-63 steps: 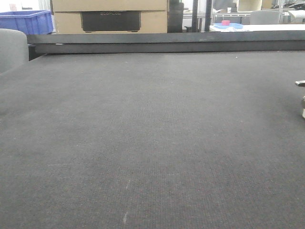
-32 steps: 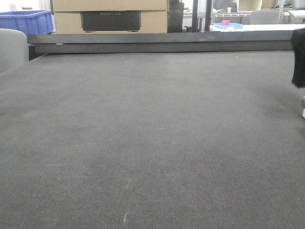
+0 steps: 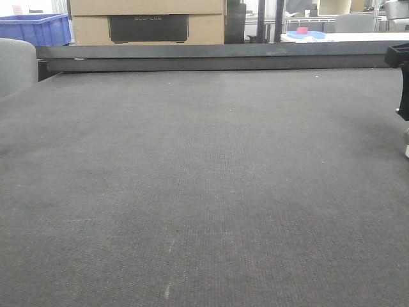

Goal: Place valve from conveyor to right shelf box
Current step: 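Close both grippers around the valve bodies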

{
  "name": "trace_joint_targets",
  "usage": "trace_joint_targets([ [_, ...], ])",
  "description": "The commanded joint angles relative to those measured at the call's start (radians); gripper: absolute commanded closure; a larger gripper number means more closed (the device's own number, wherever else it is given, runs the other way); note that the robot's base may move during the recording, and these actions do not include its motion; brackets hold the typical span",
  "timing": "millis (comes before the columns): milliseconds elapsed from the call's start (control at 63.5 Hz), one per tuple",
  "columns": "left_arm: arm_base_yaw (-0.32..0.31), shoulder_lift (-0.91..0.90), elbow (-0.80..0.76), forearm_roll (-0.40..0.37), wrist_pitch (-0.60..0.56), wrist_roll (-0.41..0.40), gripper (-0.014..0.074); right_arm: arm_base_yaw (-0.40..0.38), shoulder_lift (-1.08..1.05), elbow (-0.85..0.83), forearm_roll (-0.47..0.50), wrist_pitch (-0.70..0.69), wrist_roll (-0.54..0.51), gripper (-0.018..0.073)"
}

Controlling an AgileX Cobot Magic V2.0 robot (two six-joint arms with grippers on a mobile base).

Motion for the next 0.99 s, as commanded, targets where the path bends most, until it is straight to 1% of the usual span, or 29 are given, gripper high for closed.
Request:
trace_joint_targets([
  [0,-0.005,0.073,-0.094,0.013,0.096,0.001,-0.0005,-0.004,-0.067,-0.001,-0.014,-0.033,-0.008,0.0713],
  [63,-0.005,0.139,-0.169,0.038,0.18,0.001,-0.0005,-0.004,-0.121,0.014,-0.009,-0.044,-0.008,0.0713],
  [142,0.003,0.251,-0.29,0.093,0.293,0.001,-0.0005,-0.002,-0.197,0.046,0.004,-0.068,-0.008,0.0713],
  [205,0.019,0.328,-0.361,0.11,0.349,0.001,-0.0005,0.0,-0.256,0.09,0.01,-0.099,-0.008,0.0713],
  [236,0.037,0.376,-0.417,0.112,0.392,0.014,-0.0005,0.0,-0.302,0.119,0.01,-0.121,-0.008,0.0713],
  [284,0.06,0.441,-0.477,0.1,0.433,0.055,-0.0005,0.0,-0.347,0.163,0.01,-0.142,-0.008,0.0713],
  [331,0.093,0.495,-0.521,0.072,0.458,0.085,-0.0005,0.0,-0.392,0.201,0.011,-0.161,-0.008,0.0713],
  [410,0.149,0.592,-0.591,-0.024,0.489,0.162,-0.0005,0.0,-0.469,0.263,0.013,-0.186,-0.008,0.0713],
  [457,0.194,0.652,-0.625,-0.08,0.5,0.205,-0.0005,0.0,-0.513,0.292,0.013,-0.19,-0.008,0.0713],
  [488,0.213,0.685,-0.639,-0.097,0.497,0.23,-0.0005,0.0,-0.536,0.313,0.013,-0.19,-0.008,0.0713],
  [552,0.243,0.766,-0.659,-0.097,0.496,0.276,-0.0005,0.0,-0.585,0.347,0.018,-0.188,-0.008,0.0713],
  [630,0.269,0.848,-0.679,-0.091,0.493,0.284,-0.0005,0.0,-0.641,0.379,0.022,-0.188,-0.008,0.0713],
  [741,0.273,0.941,-0.692,-0.09,0.475,0.294,-0.0005,0.0,-0.69,0.402,0.025,-0.188,-0.008,0.0713],
  [819,0.271,1.005,-0.692,-0.094,0.468,0.325,-0.0005,0.0,-0.713,0.404,0.025,-0.184,-0.008,0.0713],
  [977,0.271,1.086,-0.692,-0.1,0.465,0.328,-0.0005,0.0,-0.72,0.404,0.026,-0.174,-0.008,0.0713],
])
